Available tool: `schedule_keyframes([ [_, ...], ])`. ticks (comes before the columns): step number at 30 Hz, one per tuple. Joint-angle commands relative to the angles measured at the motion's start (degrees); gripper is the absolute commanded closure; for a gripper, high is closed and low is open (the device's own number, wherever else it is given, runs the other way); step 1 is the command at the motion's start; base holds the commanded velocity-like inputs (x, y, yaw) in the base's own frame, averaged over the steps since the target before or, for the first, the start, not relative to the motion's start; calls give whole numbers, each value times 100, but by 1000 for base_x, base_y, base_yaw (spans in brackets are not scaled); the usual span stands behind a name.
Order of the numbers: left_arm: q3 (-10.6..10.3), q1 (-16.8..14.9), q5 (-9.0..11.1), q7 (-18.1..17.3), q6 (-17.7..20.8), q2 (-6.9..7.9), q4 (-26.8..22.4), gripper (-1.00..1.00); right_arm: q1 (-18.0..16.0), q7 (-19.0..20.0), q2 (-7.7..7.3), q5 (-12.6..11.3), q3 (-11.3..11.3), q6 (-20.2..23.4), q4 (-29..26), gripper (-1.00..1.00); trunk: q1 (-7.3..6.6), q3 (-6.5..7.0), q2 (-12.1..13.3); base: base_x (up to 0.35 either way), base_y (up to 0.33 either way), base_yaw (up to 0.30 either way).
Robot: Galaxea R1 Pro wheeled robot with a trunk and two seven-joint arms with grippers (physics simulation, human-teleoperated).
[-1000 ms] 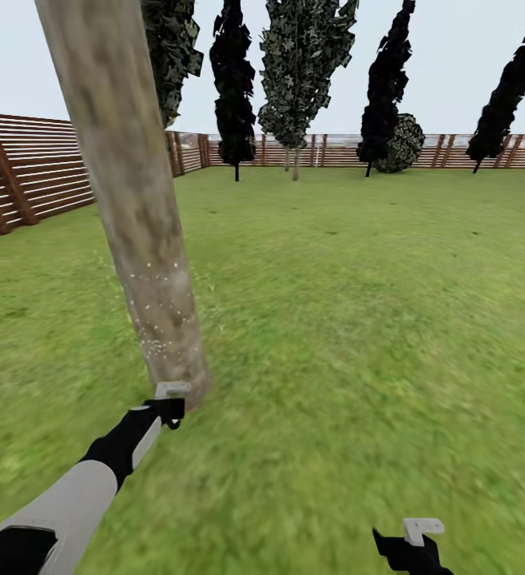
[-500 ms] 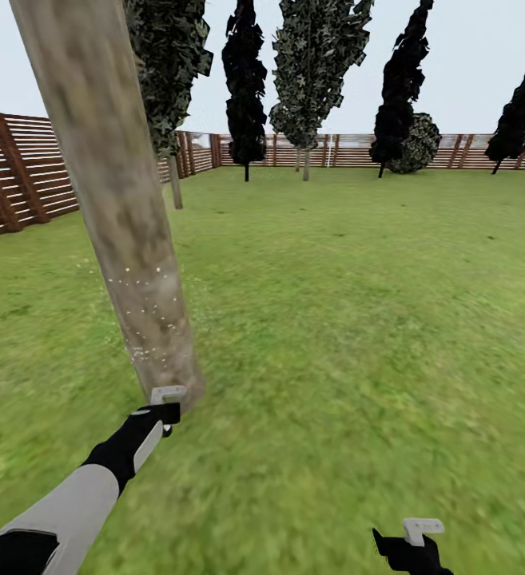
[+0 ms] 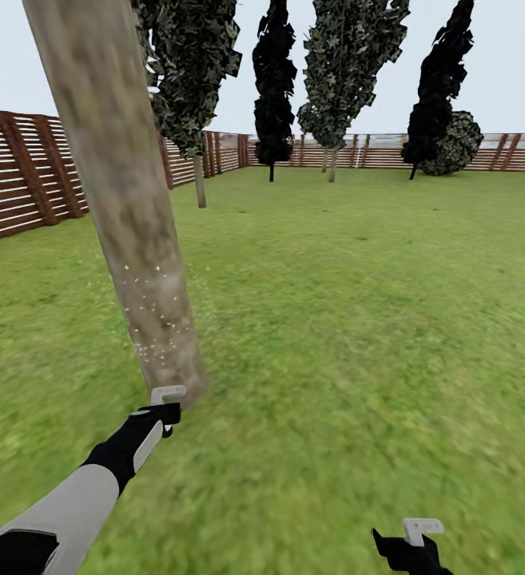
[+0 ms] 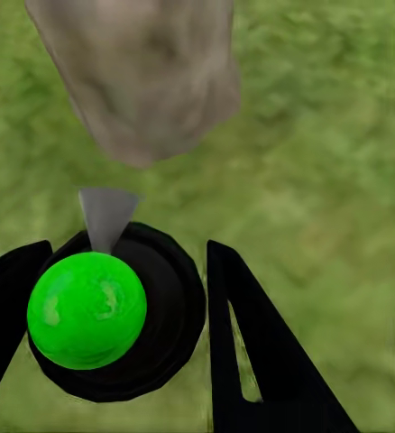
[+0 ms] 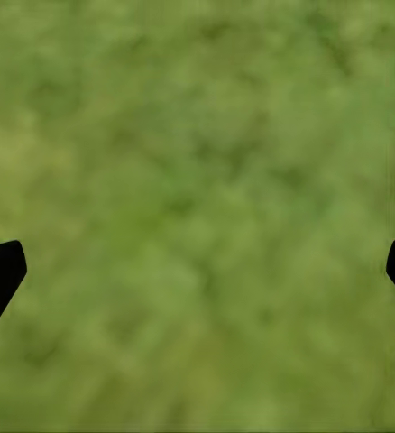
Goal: In the garden, pick up the pesticide atomizer on the floor and spray pesticide onto both trees until each tree trunk is fully covered.
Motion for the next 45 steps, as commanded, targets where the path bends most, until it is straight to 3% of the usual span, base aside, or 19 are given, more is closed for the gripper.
schedule_keyframes([
  [1,0,0,-3,1,0,-1,-1,100,0,0,0,0,0,0,2,-100,0,0,0,97,-275,6],
  [23,0,0,5,9,-1,1,-1,100,0,0,9,0,0,0,6,-100,0,0,0,97,-275,87],
  [45,0,0,6,9,0,3,-1,100,0,0,9,2,0,0,6,-100,0,0,0,97,-275,272],
])
